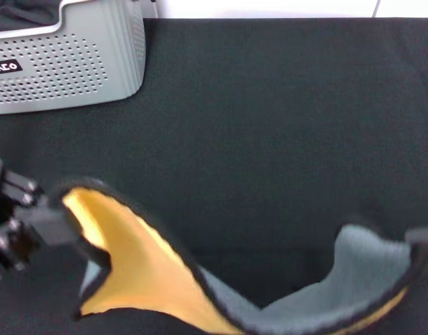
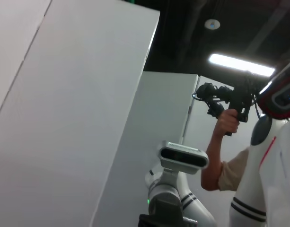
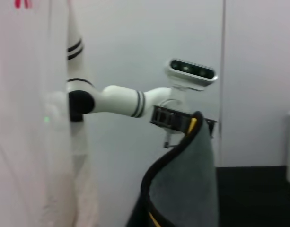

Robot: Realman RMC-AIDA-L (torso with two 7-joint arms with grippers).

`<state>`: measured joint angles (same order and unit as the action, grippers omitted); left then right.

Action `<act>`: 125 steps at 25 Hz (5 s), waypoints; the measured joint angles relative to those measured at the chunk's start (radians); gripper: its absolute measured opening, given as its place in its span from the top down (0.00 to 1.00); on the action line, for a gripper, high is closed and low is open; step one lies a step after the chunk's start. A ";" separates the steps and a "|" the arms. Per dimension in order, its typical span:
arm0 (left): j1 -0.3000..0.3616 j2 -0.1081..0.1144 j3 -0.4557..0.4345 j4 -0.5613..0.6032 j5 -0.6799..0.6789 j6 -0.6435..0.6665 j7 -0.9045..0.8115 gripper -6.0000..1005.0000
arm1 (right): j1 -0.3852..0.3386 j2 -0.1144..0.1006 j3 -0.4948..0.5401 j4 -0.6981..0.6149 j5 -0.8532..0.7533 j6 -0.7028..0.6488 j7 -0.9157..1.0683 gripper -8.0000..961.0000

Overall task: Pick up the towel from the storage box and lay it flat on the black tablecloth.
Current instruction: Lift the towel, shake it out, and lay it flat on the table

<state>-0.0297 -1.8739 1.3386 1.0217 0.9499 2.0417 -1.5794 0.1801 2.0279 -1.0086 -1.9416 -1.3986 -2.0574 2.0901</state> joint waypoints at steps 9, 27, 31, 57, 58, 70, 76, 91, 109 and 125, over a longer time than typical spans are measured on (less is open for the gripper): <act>0.023 -0.012 0.052 -0.019 0.052 -0.002 0.014 0.98 | -0.021 0.000 -0.105 0.134 0.001 -0.036 -0.045 0.93; -0.314 -0.039 0.048 -0.740 0.221 -0.074 0.406 0.98 | 0.148 -0.009 -0.152 0.915 -0.180 0.224 -0.387 0.93; -0.378 -0.076 0.049 -0.747 0.237 -0.232 0.413 0.98 | 0.211 -0.016 -0.148 1.030 -0.209 0.304 -0.454 0.93; -0.517 -0.197 -0.110 -0.728 0.165 -0.971 0.657 0.98 | 0.546 -0.012 -0.171 1.335 -0.469 1.031 -0.497 0.92; -0.517 -0.199 -0.110 -0.728 0.155 -0.989 0.669 0.98 | 0.558 -0.011 -0.173 1.346 -0.484 1.051 -0.495 0.92; -0.528 -0.206 -0.100 -0.729 0.161 -1.064 0.877 0.98 | 0.601 -0.003 -0.224 1.397 -0.518 1.172 -0.466 0.92; -0.528 -0.201 -0.100 -0.689 0.219 -1.062 0.908 0.98 | 0.600 -0.002 -0.225 1.398 -0.519 1.176 -0.463 0.92; -0.527 -0.215 -0.105 -0.653 0.245 -1.101 1.176 0.98 | 0.593 -0.003 -0.228 1.399 -0.518 1.182 -0.462 0.91; -0.579 -0.128 -0.099 -0.624 0.389 -1.086 0.521 0.98 | 0.593 -0.003 -0.228 1.399 -0.511 1.183 -0.462 0.91; -0.635 -0.130 -0.104 -0.491 0.809 -1.101 0.372 0.98 | 0.593 -0.004 -0.228 1.388 -0.517 1.183 -0.462 0.91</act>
<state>-0.6645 -2.0044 1.2343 0.5303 1.7591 0.9409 -1.2075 0.7732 2.0234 -1.2363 -0.5531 -1.9160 -0.8746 1.6281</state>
